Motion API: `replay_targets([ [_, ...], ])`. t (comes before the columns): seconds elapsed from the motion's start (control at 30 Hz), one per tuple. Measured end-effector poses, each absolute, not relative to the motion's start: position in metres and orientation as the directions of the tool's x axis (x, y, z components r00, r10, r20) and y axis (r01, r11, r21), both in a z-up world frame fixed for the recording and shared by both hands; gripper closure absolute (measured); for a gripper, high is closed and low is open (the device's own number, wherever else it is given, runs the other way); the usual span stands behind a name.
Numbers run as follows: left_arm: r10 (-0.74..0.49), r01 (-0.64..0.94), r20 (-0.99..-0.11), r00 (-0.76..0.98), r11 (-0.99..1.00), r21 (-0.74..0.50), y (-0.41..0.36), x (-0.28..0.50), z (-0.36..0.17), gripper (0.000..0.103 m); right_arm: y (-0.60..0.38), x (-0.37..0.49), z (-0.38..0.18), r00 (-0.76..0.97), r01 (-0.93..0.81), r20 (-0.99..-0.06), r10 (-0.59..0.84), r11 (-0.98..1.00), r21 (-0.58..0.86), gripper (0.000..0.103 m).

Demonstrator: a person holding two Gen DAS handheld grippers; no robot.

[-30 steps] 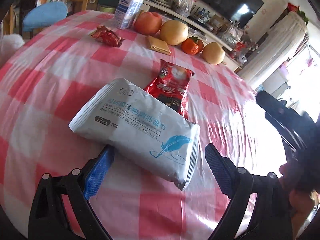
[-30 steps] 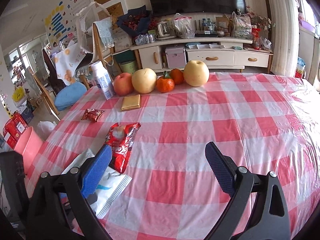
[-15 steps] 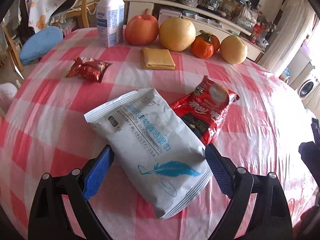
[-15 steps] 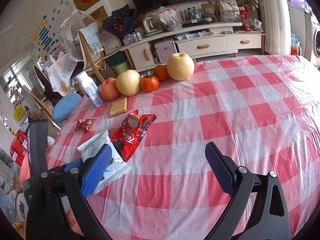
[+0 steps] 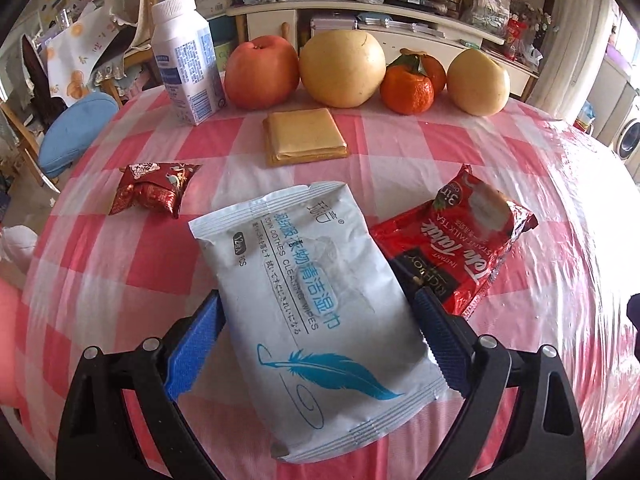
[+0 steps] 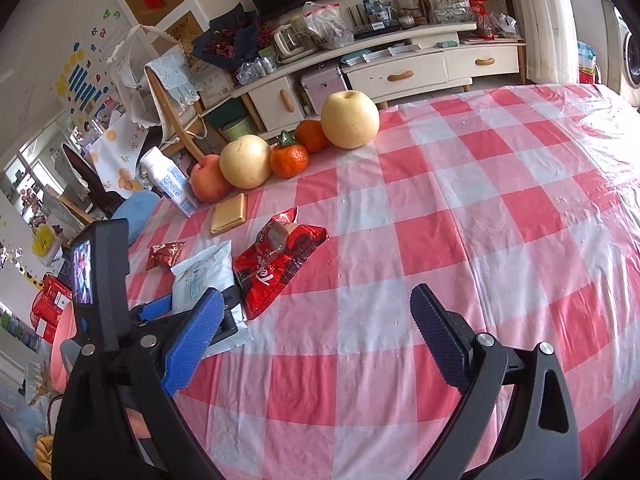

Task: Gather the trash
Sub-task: 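Grasp the white wipes packet with the left gripper while the right grasps the red coffee packet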

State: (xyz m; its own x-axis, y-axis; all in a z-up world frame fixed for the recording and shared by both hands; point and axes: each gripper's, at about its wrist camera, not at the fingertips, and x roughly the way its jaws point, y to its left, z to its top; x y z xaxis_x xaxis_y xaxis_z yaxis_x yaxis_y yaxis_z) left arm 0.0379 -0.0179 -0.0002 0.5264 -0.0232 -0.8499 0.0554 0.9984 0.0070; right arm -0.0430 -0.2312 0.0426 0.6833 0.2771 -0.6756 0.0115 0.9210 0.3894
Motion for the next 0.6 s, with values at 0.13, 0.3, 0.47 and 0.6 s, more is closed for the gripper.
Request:
replay_targets([
  [0.13,-0.057,0.07,-0.849,0.525,0.997,-0.024,-0.012,0.037,-0.006,0.012,-0.226,-0.03,0.031,0.648,0.02,-0.711,0.274,0.927,0.375,0.008],
  [0.3,-0.084,0.096,-0.84,0.537,0.995,-0.039,-0.004,0.033,-0.005,0.018,-0.221,-0.014,0.014,0.61,0.025,-0.729,0.311,0.912,0.41,0.008],
  [0.47,-0.107,0.113,-0.831,0.546,0.992,-0.054,0.005,0.028,-0.004,0.021,-0.214,0.0,0.0,0.59,0.028,-0.726,0.355,0.889,0.457,0.009],
  [0.6,-0.132,0.116,-0.824,0.551,0.99,-0.08,0.016,0.023,-0.003,0.024,-0.205,0.012,-0.003,0.603,0.002,-0.717,0.35,0.898,0.44,0.019],
])
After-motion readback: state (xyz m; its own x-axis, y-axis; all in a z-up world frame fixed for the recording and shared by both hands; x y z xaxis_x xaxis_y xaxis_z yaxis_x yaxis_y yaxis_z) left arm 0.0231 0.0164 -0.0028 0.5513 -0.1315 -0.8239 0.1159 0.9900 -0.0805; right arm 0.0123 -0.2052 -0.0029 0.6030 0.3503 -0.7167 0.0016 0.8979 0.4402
